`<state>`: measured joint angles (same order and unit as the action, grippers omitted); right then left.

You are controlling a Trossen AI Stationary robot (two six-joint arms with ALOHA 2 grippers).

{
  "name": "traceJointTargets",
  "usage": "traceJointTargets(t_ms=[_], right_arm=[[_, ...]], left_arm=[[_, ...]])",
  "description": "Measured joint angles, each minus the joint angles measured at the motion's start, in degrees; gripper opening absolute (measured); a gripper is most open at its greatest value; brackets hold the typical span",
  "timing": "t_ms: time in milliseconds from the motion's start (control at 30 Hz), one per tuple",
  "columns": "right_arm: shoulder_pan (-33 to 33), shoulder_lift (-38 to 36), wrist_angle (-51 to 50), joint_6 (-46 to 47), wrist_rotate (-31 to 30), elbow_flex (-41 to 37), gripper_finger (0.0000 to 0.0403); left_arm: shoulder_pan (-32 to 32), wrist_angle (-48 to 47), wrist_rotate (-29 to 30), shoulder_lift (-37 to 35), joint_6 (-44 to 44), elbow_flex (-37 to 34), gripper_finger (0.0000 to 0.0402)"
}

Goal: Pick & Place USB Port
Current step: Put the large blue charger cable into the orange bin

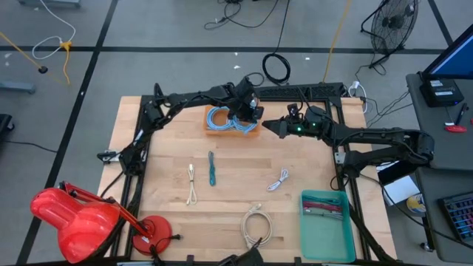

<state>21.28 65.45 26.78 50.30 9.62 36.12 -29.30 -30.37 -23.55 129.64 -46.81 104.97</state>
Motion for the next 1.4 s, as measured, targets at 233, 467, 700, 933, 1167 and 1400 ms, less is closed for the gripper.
traceJointTargets(t_ms=[233,467,700,933,1167,1400], right_arm=[[0.0,0.0,0.0,0.5,1.0,0.0,0.0141],[0.0,0.0,0.1,0.7,1.0,0.0,0.0141],[0.0,0.0,2.7,0.7,1.0,0.0,0.0141],[0.0,0.0,3.0,0.7,1.0,0.0,0.0141],[0.0,0.0,3.0,1.5,1.0,0.0,0.0141],[0.0,0.0,3.0,1.5,1.1,0.0,0.0141]], left_arm=[[-1.0,0.4,0.8,0.0,-0.3,0.0,0.0006],[-0.6,0.3,2.4,0.0,0.2,0.1,0.0006],[-0.5,-0.1,2.0,0.0,0.7,0.1,0.0006],[-0.2,-0.5,2.0,0.0,1.7,0.1,0.0014],[-0.2,0.0,0.7,0.0,2.3,0.1,0.0081],[-0.5,1.6,-1.5,-0.1,2.2,0.1,0.012]])
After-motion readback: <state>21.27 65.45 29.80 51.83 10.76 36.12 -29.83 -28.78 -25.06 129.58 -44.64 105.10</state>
